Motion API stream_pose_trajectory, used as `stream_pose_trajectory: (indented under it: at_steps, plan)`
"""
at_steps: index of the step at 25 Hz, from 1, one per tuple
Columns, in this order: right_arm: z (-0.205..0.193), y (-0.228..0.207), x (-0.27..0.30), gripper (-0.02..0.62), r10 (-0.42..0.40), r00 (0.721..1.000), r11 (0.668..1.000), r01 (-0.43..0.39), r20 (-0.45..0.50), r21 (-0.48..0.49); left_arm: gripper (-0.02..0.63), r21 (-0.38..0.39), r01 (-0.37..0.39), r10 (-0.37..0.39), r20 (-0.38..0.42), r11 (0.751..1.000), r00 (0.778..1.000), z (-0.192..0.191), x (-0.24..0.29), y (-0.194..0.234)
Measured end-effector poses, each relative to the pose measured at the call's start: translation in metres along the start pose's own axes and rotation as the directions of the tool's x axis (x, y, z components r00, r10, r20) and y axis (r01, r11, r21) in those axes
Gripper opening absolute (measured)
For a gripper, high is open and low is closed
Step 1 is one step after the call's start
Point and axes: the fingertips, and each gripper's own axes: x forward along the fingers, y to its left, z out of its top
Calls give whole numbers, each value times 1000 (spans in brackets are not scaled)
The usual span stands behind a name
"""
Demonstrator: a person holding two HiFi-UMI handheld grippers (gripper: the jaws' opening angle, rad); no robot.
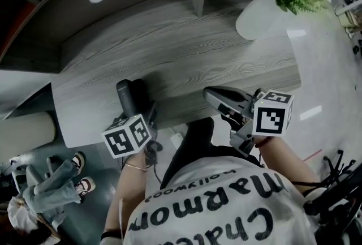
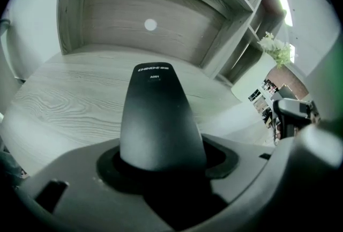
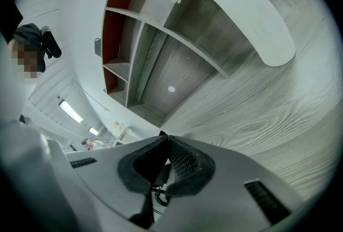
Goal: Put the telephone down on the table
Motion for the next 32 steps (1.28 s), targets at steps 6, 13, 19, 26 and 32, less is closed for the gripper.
stream_pose_trajectory:
  at_steps: [6, 13, 19, 26, 32]
  plan:
    - [4, 1, -5, 12, 4, 1000, 1000, -4, 1, -2, 284, 45, -32, 33, -15, 998, 999, -3, 2, -2]
    - [12, 4, -7, 11, 13, 1000, 1000, -13, 4, -12, 284, 185, -100, 107, -29, 978, 994, -8, 6, -2]
    - [22, 7, -6, 12, 23, 1000, 1000, -23, 0, -18, 284, 196, -105, 114, -36, 975, 993, -9, 6, -2]
    - [44, 14, 5, 11, 45, 999, 998, -45, -5, -38, 284, 228, -101, 118, -59, 968, 991, -11, 10, -3]
    - [57, 14, 26, 12, 50, 998, 997, -52, -30, -64, 284, 263, -98, 117, -57, 960, 991, -13, 12, -6]
